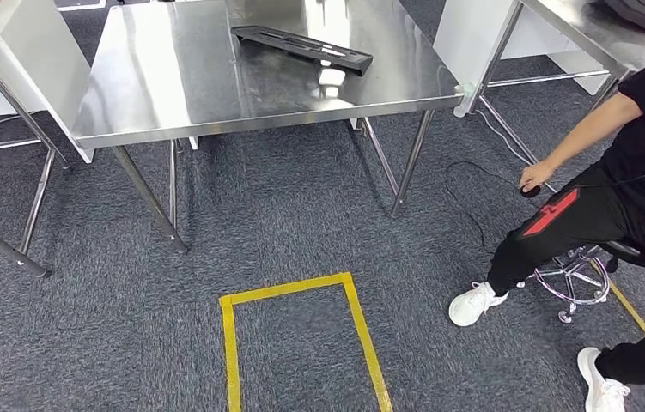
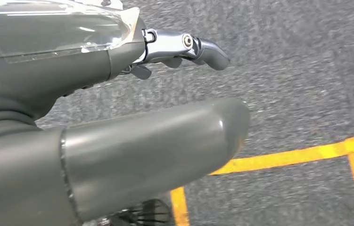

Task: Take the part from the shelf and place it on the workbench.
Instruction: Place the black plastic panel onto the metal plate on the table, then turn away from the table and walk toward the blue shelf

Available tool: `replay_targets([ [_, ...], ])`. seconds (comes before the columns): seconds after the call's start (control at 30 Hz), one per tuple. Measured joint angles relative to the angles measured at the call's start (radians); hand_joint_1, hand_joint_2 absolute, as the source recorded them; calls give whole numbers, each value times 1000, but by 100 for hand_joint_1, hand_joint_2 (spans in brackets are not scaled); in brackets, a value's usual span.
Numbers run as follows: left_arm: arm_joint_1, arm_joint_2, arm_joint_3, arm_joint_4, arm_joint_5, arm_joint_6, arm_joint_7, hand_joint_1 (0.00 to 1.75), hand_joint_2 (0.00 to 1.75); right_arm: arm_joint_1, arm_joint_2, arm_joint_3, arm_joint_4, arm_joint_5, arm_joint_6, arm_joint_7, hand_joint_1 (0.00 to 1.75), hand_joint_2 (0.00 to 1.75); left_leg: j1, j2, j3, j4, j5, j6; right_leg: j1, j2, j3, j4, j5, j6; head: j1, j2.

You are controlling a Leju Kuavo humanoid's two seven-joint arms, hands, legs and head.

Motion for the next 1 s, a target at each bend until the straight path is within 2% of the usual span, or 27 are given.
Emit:
replay_targets([
  [0.03, 0, 0, 0, 0, -1, 0, 0, 0, 0, 0, 0, 0, 0, 2, 0, -1, 0, 0, 0, 2, -19, 1, 16, -2, -1, 0, 5, 44, -3, 11, 0, 0],
  [0.07, 0, -1, 0, 0, -2, 0, 0, 0, 0, -1, 0, 0, 0, 3, -1, -2, 0, 0, 0, 3, -38, 3, 32, -4, -2, 0, 25, 57, 16, 25, 0, 0],
  [0.1, 0, -2, 0, 0, -3, 0, 0, 0, 0, -1, 0, -1, 0, 3, -1, -3, 0, 0, 1, 4, -58, 6, 47, -8, -3, 0, 63, 33, 42, 38, 0, 0],
  [0.13, 0, -2, 0, 0, -4, 0, 0, 0, 0, -2, 0, -1, 0, 3, -2, -4, 0, 0, 1, 4, -77, 10, 61, -13, -5, 1, 120, -29, 59, 45, 0, 0],
  [0.17, -1, -2, 0, 0, -4, 0, 0, 0, 0, -3, 0, -1, 0, 3, -3, -4, 0, 0, -1, 4, -94, 16, 74, -18, -3, 1, 190, -119, 61, 46, 1, 0],
  [0.2, -1, -2, 0, -1, -5, 0, -1, 0, 0, -6, 0, -1, 0, 3, -4, -3, 0, 0, -3, 4, -106, 21, 87, -24, -3, 3, 248, -206, 47, 39, 1, 0],
  [0.23, -2, -1, 0, -1, -6, 0, -1, 0, 0, -7, 0, -1, 0, 3, -4, -1, 0, 0, -5, 4, -114, 23, 99, -29, -1, 4, 287, -271, 31, 31, 0, 0],
  [0.27, -2, 0, 0, -1, -7, 0, -1, 0, 0, -8, 1, -2, 1, 3, -4, 1, 0, 0, -6, 4, -119, 23, 111, -34, 3, 5, 302, -304, 21, 24, -1, 0],
  [0.3, -2, 1, 0, -1, -9, 0, -1, 0, 0, -7, 1, -2, 1, 3, -5, 4, 0, 0, -5, 4, -123, 22, 122, -39, 1, 5, 294, -307, 21, 14, -3, 0],
  [0.33, -1, 2, 0, -1, -12, 0, -1, 0, 0, -6, 3, -3, 2, 2, -5, 7, 0, 0, -2, 3, -127, 25, 118, -44, -2, 2, 284, -301, 30, 6, -6, 0],
  [0.37, 1, 3, 0, -1, -15, 0, 0, 0, 0, -5, 4, -5, 3, 1, -6, 10, 0, 0, 1, 2, -134, 40, 89, -50, -5, -1, 273, -297, 40, -7, -7, 0],
  [0.43, 2, 3, -1, -1, -18, 0, 2, 0, 0, -3, 6, -8, 4, -2, -8, 15, 0, 0, 6, -2, -152, 127, -24, -60, -8, -7, 246, -294, 67, -27, -12, 0],
  [0.47, 2, 3, -1, -1, -19, -1, 3, 0, 0, -3, 6, -10, 4, -3, -8, 16, 0, 0, 7, -3, -162, 192, -81, -63, -6, -8, 229, -293, 81, -32, -12, 0],
  [0.5, 2, 4, -1, -1, -19, 0, 3, 0, 0, -2, 6, -11, 4, -4, -9, 16, 0, 0, 7, -3, -168, 258, -115, -66, -4, -9, 212, -289, 95, -33, -13, 0],
  [0.53, 2, 4, -1, -1, -19, 0, 3, 0, 0, -2, 6, -12, 4, -4, -9, 16, 0, 0, 7, -3, -167, 309, -120, -68, -2, -9, 193, -284, 108, -32, -13, 0],
  [0.57, 1, 5, -1, -1, -19, 0, 3, 0, 0, -2, 7, -13, 4, -4, -9, 16, 0, 0, 8, -3, -153, 332, -101, -68, -1, -10, 172, -276, 119, -29, -13, 0],
  [0.6, 1, 5, -1, -1, -19, 0, 3, 0, 0, -2, 7, -15, 4, -4, -10, 17, 0, 0, 9, -3, -123, 322, -71, -67, -1, -10, 151, -267, 130, -26, -14, 0],
  [0.63, -1, 6, -2, -1, -19, 0, 3, 0, 0, -2, 8, -16, 4, -4, -10, 18, 0, 0, 10, -4, -76, 277, -47, -64, -1, -9, 129, -256, 138, -21, -14, 0],
  [0.67, -3, 6, -3, -1, -19, 0, 3, 0, 0, -2, 9, -17, 4, -4, -10, 20, 0, 0, 11, -6, -17, 207, -45, -62, 0, -9, 111, -246, 146, -17, -14, 0],
  [0.73, -8, 7, -6, -2, -20, -1, 3, 0, 0, -4, 10, -18, 4, -2, -11, 25, 0, 0, 8, -11, 76, 70, -79, -54, 3, -10, 88, -233, 163, -4, -13, 0],
  [0.77, -10, 8, -6, -2, -20, -1, 3, 0, 0, -4, 10, -18, 4, -1, -11, 27, 0, 0, 3, -12, 94, 34, -93, -48, 3, -10, 81, -231, 173, 3, -12, 0],
  [0.83, -9, 8, -7, -2, -19, 0, 3, 0, 0, -3, 10, -19, 5, 3, -11, 29, 0, 0, -2, -10, 79, 19, -83, -31, 1, -11, 71, -233, 191, 17, -12, 0],
  [0.87, -8, 8, -7, -2, -18, 0, 3, 0, 0, -2, 9, -20, 6, 4, -11, 29, 0, 0, -3, -7, 64, 16, -68, -21, 1, -9, 62, -223, 178, 18, -12, 0],
  [0.9, -8, 7, -7, -2, -17, 0, 2, 0, 0, 0, 10, -20, 7, 6, -11, 29, 0, 0, -2, -5, 48, 12, -51, -11, 2, -7, 49, -198, 147, 14, -12, 0],
  [0.93, -8, 7, -7, -2, -16, 1, 1, 0, 0, 1, 10, -20, 7, 8, -11, 30, 0, 0, -1, -2, 30, 9, -34, -4, 1, -5, 33, -154, 100, 7, -11, 0],
  [0.97, -8, 8, -6, -2, -16, 1, -1, 0, 0, 2, 10, -20, 7, 10, -11, 30, 0, 0, -2, -2, 11, 9, -19, 0, 1, -3, 18, -94, 47, 0, -10, 0],
  [1.0, -7, 8, -6, -2, -15, 2, -3, 0, 0, 2, 10, -20, 7, 12, -11, 29, 0, 0, -3, -1, -8, 9, -4, 1, 1, -2, 7, -30, 10, 0, -8, 0],
])
